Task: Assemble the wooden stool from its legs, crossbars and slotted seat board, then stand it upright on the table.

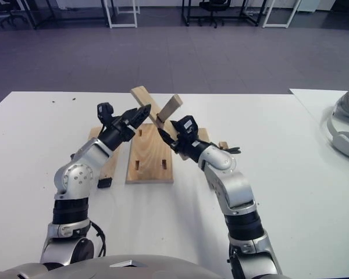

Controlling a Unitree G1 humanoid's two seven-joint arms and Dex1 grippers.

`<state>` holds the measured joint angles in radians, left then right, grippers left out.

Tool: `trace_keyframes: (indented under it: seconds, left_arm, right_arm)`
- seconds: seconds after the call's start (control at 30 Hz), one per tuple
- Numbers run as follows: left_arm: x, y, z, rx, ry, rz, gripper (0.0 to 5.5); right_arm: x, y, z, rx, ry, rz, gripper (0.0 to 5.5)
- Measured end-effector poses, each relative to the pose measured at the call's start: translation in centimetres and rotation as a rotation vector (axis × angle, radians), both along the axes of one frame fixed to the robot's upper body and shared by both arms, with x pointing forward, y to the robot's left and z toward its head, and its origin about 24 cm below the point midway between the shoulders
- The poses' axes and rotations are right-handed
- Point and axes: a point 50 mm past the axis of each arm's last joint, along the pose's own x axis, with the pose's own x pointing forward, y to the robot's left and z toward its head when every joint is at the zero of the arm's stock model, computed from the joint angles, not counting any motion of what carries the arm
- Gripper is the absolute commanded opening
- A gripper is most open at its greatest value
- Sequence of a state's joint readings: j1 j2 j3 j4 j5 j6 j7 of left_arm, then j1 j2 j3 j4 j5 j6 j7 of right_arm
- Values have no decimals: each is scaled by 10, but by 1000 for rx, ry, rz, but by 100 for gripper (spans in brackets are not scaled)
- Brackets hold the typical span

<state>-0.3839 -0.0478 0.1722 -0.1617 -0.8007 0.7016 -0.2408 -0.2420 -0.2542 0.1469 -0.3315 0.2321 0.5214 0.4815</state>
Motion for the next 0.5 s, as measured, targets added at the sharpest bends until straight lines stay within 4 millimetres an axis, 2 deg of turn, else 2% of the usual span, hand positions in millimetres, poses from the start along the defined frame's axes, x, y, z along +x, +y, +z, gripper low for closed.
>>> trace_keyframes:
  seconds: [0.03, 0.17, 0.33, 0.5]
  left_arm:
    - [0, 0, 4, -43, 17, -16, 424]
    - [0, 10, 8, -146, 58, -8, 340]
    - [-6, 14, 20, -267, 27, -42, 270]
    - [-13, 12, 20, -306, 23, -89, 184]
  right_arm:
    - [-2, 3, 2, 6, -21, 27, 208]
    - [-10, 9, 7, 32, -90, 100, 208]
    - [-15, 10, 5, 38, -110, 132, 208]
    - [-17, 11, 6, 38, -133, 156, 208]
